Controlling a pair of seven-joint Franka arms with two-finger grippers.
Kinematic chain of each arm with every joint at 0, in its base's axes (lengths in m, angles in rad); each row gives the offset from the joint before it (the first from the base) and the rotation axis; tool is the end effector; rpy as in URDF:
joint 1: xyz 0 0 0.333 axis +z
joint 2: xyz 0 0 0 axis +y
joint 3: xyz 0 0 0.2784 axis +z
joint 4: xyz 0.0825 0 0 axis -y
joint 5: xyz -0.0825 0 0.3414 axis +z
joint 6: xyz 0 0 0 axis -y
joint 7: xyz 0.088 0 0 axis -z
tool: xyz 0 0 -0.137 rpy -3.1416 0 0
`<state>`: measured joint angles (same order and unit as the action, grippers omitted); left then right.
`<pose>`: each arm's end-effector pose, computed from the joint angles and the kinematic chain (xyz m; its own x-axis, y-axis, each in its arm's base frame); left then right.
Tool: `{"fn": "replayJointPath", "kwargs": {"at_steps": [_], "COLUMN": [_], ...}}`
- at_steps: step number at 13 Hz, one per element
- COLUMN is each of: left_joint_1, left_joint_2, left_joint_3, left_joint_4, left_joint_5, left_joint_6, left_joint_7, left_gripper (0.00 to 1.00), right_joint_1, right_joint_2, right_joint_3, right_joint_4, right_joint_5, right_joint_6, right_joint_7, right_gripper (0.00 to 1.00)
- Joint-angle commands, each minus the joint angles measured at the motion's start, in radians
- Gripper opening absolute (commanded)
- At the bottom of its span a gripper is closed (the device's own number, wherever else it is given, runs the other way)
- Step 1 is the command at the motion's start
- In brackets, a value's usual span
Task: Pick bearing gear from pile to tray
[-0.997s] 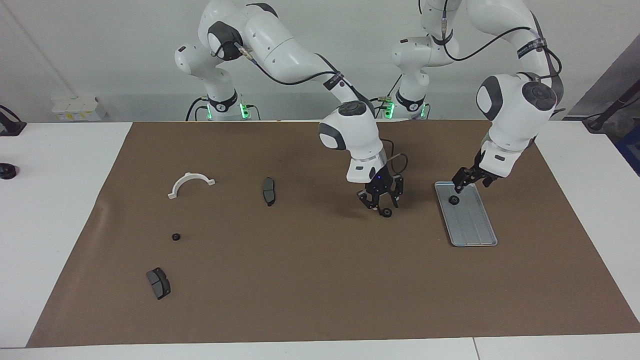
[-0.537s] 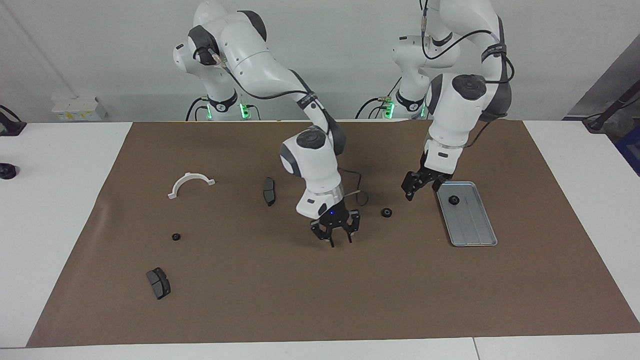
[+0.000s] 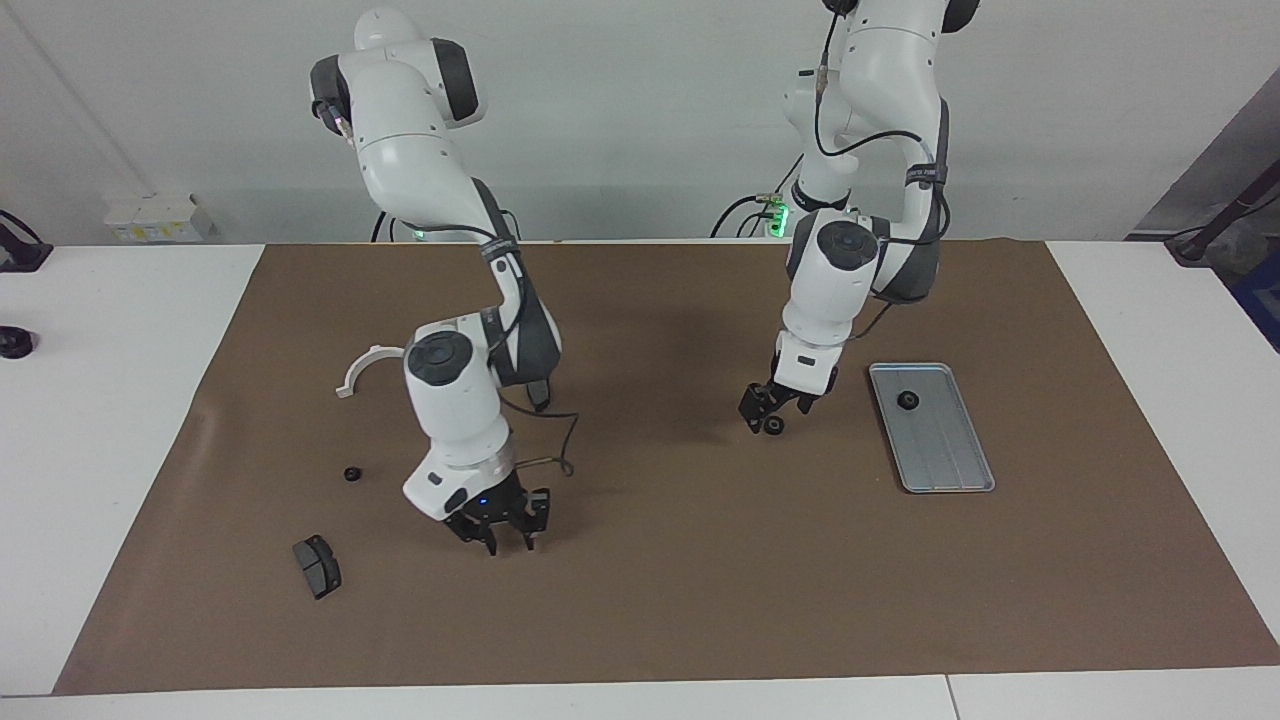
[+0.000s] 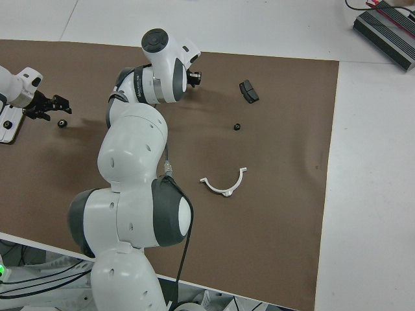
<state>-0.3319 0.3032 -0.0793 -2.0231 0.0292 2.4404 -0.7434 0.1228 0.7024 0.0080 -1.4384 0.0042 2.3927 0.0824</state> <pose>0.5230 -0.2267 0.2745 0.9462 0.3128 0.0831 0.3066 -0.9485 0.0796 0.6883 0.0897 0.2667 0.9681 0.0381 0.2477 0.0468 -0.9985 -0.0292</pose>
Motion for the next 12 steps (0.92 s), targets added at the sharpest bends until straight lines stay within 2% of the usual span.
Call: {"fn": "replayJointPath", "kwargs": {"at_steps": [1, 3, 4, 7, 9, 10, 11, 12], "left_joint_1": [-0.012, -0.016, -0.019, -0.026, -0.026, -0.024, -0.019, -0.012], "left_joint_2": [-0.001, -0.006, -0.012, -0.015, -0.016, -0.015, -0.015, -0.012], "left_joint_3": [0.016, 0.015, 0.015, 0.015, 0.015, 0.015, 0.016, 0.016], "left_joint_4": [-0.023, -0.037, -0.051, -0.057, -0.058, -0.057, -0.052, -0.046], "left_joint_5": [0.044, 0.046, 0.046, 0.046, 0.044, 0.046, 0.046, 0.047], "left_joint_6": [0.012, 0.008, 0.0, -0.02, -0.02, -0.015, -0.014, -0.014], "left_joint_7": [-0.008, -0.008, -0.01, -0.014, -0.014, -0.013, -0.011, 0.004], "left_gripper": [1.0, 1.0, 0.96, 0.72, 0.6, 0.46, 0.27, 0.0], "right_joint_1": [-0.087, -0.12, -0.127, -0.13, -0.127, -0.127, -0.127, -0.13], "right_joint_2": [-0.014, -0.015, -0.018, -0.037, -0.046, -0.05, -0.053, -0.061], "right_joint_3": [0.021, 0.02, 0.02, 0.017, 0.01, 0.01, 0.012, 0.009], "right_joint_4": [-0.004, -0.007, -0.01, -0.022, -0.023, -0.026, -0.03, -0.031], "right_joint_5": [-0.051, -0.079, -0.081, -0.084, -0.114, -0.156, -0.186, -0.197], "right_joint_6": [-0.068, -0.127, -0.16, -0.26, -0.322, -0.342, -0.351, -0.353], "right_joint_7": [-0.047, -0.047, -0.046, -0.043, -0.039, -0.038, -0.039, -0.041], "right_gripper": [0.53, 0.53, 0.53, 0.53, 0.52, 0.52, 0.52, 0.52]}}
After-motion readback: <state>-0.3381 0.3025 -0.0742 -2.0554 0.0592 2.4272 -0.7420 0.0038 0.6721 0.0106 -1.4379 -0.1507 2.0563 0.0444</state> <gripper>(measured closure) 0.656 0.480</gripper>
